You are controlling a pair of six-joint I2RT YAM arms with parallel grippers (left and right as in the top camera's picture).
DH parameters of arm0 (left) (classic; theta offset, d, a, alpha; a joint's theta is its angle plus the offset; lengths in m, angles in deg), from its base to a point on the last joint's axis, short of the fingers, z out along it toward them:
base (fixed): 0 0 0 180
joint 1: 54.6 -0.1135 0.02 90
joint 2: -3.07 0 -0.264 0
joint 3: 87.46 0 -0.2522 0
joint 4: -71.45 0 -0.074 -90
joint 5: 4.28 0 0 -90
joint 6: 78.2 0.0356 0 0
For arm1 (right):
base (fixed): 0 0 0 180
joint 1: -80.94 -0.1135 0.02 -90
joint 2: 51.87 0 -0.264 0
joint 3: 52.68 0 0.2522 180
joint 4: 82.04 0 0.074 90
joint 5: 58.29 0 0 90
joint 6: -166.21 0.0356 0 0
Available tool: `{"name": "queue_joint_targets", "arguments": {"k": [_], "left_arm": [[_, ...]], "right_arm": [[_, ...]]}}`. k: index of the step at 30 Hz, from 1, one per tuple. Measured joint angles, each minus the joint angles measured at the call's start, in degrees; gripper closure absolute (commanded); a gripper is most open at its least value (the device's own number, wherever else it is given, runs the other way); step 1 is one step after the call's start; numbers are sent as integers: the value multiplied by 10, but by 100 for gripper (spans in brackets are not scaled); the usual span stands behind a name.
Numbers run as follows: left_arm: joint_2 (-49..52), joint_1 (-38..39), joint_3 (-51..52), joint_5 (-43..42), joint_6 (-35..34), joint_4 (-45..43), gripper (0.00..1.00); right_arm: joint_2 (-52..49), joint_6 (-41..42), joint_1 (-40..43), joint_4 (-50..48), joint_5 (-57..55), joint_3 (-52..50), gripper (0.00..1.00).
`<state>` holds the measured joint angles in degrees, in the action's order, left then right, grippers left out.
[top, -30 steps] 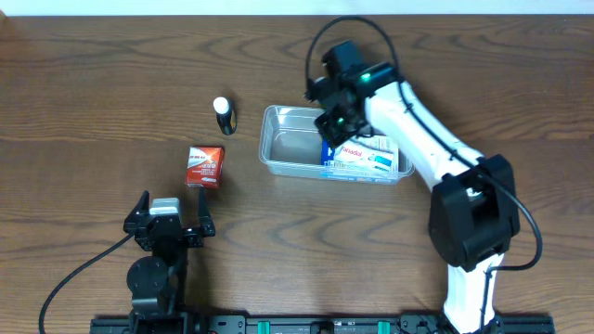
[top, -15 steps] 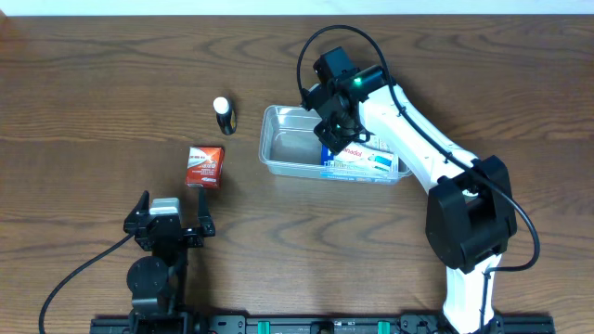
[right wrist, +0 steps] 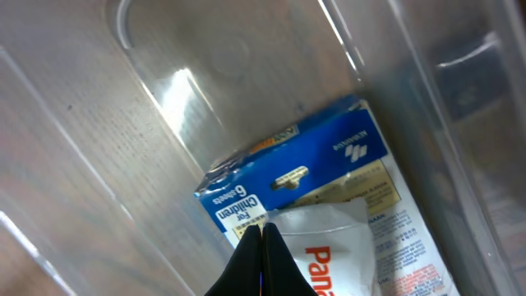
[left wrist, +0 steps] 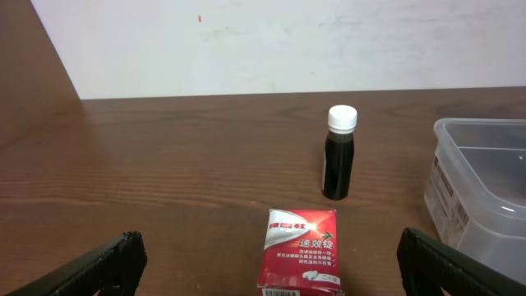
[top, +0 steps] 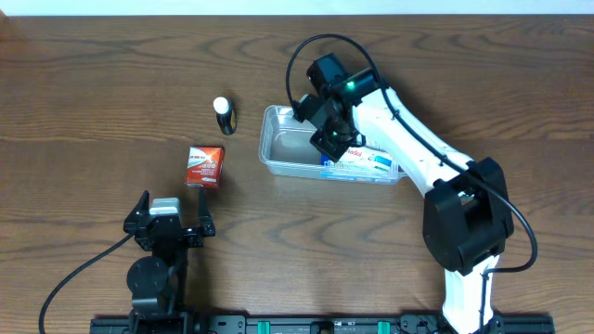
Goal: Pack container
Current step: 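Push the Panadol box down flat inside the container with right gripper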
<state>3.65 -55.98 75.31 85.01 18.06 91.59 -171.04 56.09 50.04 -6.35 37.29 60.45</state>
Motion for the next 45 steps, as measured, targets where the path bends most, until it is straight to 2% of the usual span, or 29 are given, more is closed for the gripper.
{"name": "queue_joint_targets", "arguments": {"k": [45], "left_arm": [[0,0,0,0,0,0,2]], "right_arm": [[-23,-59,-1,1,-16,0,99]]}}
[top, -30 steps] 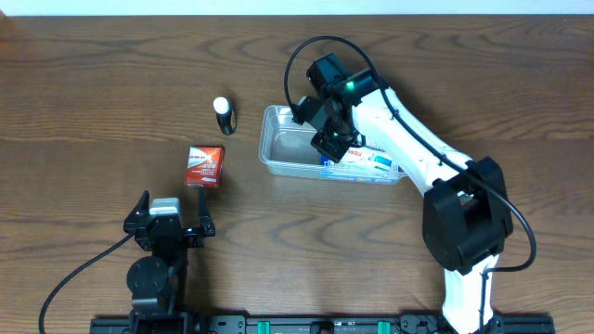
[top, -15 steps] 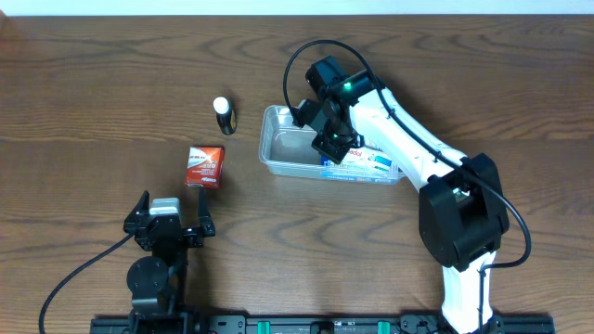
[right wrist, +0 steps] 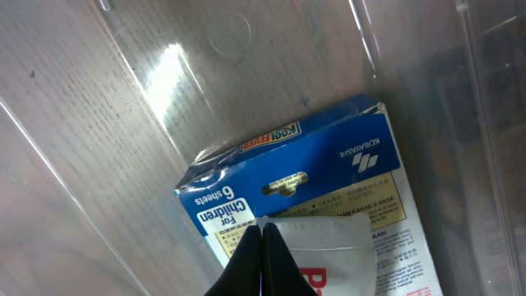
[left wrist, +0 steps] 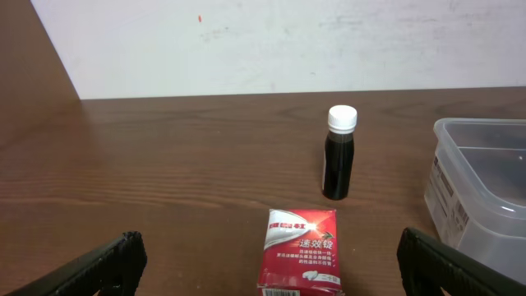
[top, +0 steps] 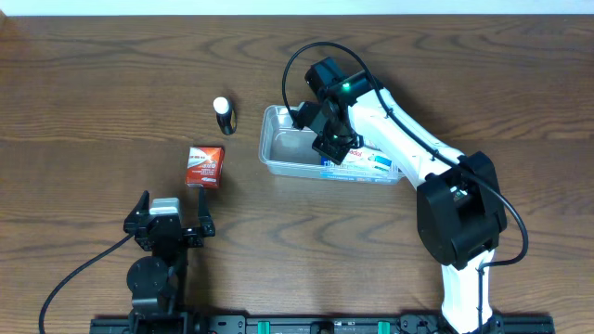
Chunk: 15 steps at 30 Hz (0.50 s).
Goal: Pack container
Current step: 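Push the Panadol box down flat inside the container with right gripper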
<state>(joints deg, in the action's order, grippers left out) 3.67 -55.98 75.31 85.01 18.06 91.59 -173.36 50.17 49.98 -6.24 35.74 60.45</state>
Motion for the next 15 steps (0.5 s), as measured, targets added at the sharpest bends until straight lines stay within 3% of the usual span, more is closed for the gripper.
{"name": "queue_joint_targets", "arguments": {"k": [15], "left_arm": [[0,0,0,0,0,0,2]], "right_arm": [[0,0,0,-17,0,0,99]]}}
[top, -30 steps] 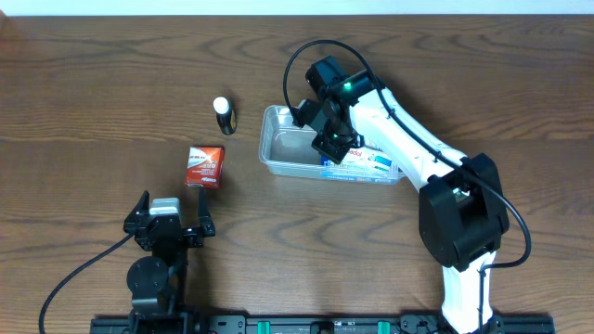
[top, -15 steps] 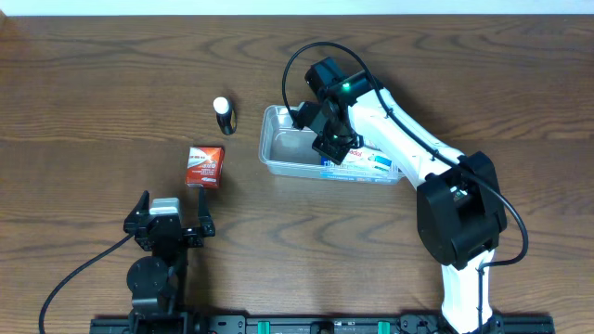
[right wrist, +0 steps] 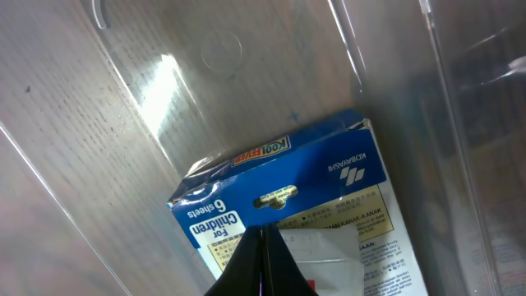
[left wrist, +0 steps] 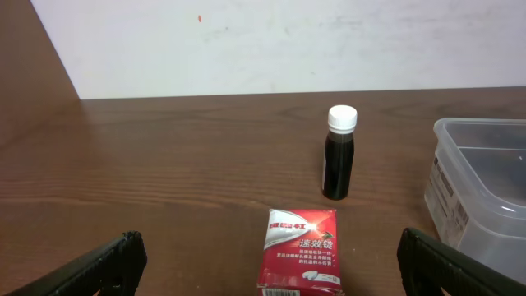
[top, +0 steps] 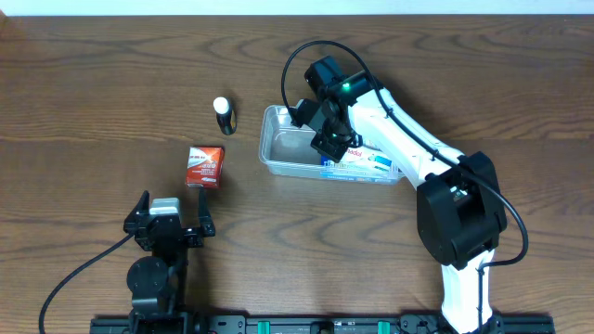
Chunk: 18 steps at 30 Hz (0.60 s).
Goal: Pack container
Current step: 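Push the Panadol box down flat inside the container with right gripper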
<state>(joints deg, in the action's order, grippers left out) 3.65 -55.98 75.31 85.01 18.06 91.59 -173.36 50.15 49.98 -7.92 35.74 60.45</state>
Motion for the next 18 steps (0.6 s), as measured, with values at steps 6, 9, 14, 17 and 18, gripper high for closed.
{"name": "queue_joint_targets", "arguments": {"k": [6,9,14,17,18], "left_arm": [[0,0,0,0,0,0,2],[0,0,0,0,0,0,2],[0,0,0,0,0,0,2],[0,0,0,0,0,0,2],[0,0,0,0,0,0,2]], "right_arm": [[0,0,0,0,-2,-1,99],[0,-1,0,0,-5,-1,99],[0,-1,0,3,-9,-3,99],[0,-1,0,3,-10,-10,99],[0,-1,0,3,-10,-12,99]]}}
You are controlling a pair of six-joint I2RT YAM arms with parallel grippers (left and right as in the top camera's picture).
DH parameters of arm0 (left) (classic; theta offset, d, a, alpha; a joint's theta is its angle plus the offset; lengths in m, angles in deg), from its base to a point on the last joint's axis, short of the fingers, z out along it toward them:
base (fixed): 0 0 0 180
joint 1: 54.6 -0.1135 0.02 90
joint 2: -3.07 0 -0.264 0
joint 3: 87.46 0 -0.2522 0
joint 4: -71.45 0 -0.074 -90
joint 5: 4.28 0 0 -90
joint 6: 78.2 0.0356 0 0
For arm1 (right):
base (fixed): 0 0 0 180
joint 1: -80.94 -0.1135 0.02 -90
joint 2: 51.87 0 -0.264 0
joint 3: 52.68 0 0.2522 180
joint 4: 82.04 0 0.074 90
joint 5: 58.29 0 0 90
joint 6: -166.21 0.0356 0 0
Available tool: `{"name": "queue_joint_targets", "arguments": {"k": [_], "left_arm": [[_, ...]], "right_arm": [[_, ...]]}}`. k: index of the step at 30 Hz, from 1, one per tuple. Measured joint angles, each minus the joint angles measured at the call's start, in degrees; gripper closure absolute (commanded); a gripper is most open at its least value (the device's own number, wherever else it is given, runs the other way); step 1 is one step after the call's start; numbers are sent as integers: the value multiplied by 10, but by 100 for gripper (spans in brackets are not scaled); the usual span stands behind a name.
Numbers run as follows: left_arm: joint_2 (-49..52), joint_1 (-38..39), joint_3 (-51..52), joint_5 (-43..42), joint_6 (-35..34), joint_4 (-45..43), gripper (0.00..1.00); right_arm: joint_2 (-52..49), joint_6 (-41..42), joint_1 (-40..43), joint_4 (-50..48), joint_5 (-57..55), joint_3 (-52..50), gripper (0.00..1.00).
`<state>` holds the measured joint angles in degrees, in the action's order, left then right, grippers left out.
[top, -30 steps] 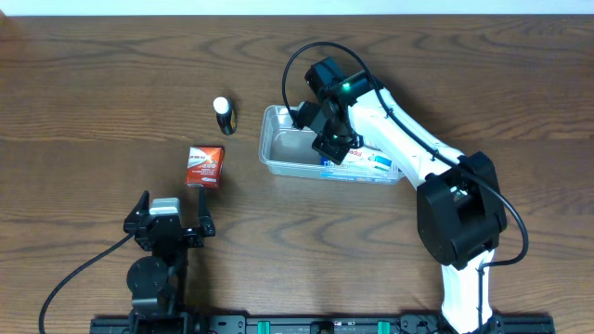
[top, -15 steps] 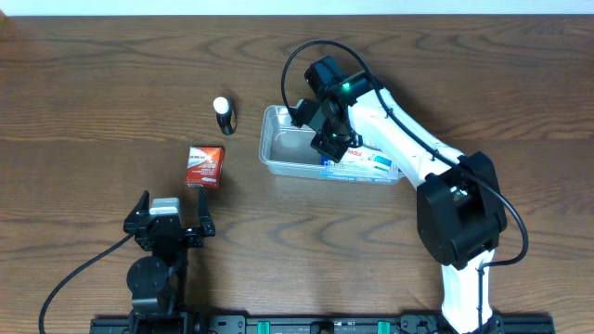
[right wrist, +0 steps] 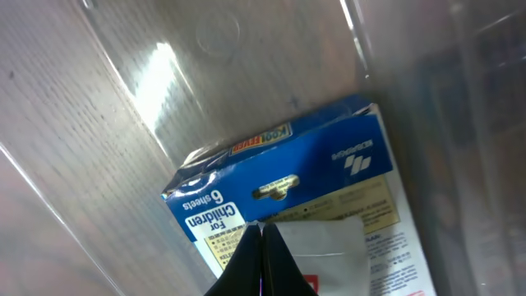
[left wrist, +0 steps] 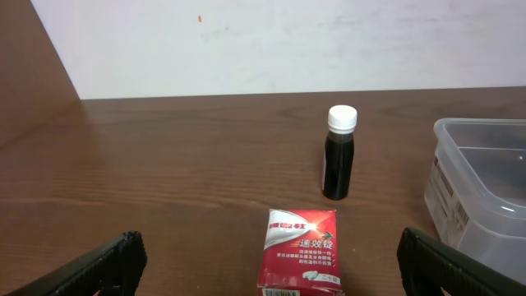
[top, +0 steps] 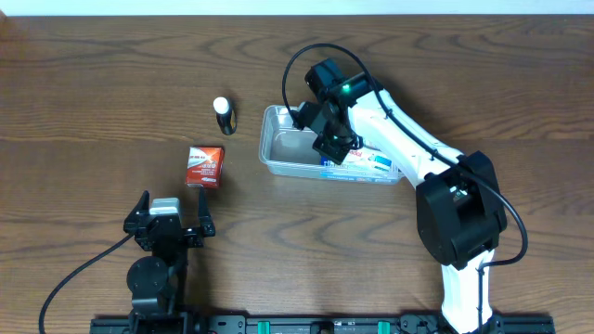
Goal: Pack container
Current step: 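Push the Panadol box down flat inside the container with right gripper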
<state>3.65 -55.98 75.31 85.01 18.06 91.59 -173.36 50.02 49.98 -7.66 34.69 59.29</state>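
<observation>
A clear plastic container (top: 276, 148) sits mid-table. Inside it lies a blue "For Children" box (right wrist: 296, 164). My right gripper (right wrist: 263, 225) hangs low inside the container, above that box. Its fingers are shut, with the corner of a white sachet (right wrist: 329, 255) at their tips. On the table to the left lie a red box (top: 204, 165) and, farther back, a dark bottle with a white cap (top: 222, 113). My left gripper (left wrist: 269, 251) rests open near the front edge, facing the red box (left wrist: 300, 247) and the bottle (left wrist: 339, 156).
The container's transparent walls (right wrist: 74, 123) close in around my right gripper. In the left wrist view the container's corner (left wrist: 485, 189) stands at the right, and a white wall backs the table. Bare wood lies around the loose items.
My right gripper has shifted slightly over the blue box, which now sits a little lower and farther left in its view. The left arm, bottle and red box have not moved.
My right gripper was shut in the container over the blue box at every moment, with the sachet's corner staying at its tips. The view over the box drifted only slightly. The left gripper stayed open and still, and the bottle and red box kept their places.
</observation>
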Motion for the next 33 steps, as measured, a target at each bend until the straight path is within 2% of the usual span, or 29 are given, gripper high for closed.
{"name": "queue_joint_targets", "arguments": {"k": [15,33], "left_arm": [[0,0,0,0,0,0,2],[0,0,0,0,0,0,2]], "right_arm": [[0,0,1,15,-5,-1,99],[0,-17,2,62,-64,-1,99]]}}
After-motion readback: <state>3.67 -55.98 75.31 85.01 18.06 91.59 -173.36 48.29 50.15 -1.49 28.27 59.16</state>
